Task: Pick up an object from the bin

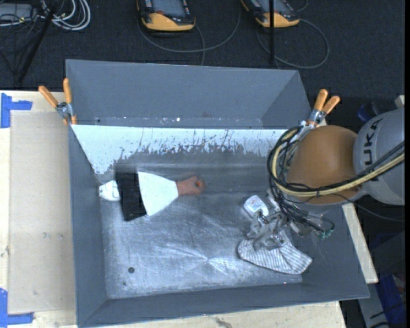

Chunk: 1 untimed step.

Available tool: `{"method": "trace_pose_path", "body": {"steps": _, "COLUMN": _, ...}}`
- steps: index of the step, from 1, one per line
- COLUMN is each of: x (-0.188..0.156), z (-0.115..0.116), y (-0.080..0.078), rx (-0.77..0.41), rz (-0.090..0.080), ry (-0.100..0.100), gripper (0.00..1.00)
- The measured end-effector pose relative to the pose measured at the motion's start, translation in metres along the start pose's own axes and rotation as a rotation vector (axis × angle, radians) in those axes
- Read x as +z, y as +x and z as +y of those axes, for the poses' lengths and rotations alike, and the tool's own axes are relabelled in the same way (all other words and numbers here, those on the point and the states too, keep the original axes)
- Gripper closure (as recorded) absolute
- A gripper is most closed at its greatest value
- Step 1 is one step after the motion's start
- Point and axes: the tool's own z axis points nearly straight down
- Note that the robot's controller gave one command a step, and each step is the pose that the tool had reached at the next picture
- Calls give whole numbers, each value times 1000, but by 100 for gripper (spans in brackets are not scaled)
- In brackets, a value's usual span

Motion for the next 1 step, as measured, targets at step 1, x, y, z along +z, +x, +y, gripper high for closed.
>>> {"method": "trace_pose_path", "body": {"steps": 1, "x": 0, "z": 0, "y": 0, "rx": 0, "rz": 0, "ry": 0, "gripper": 100}}
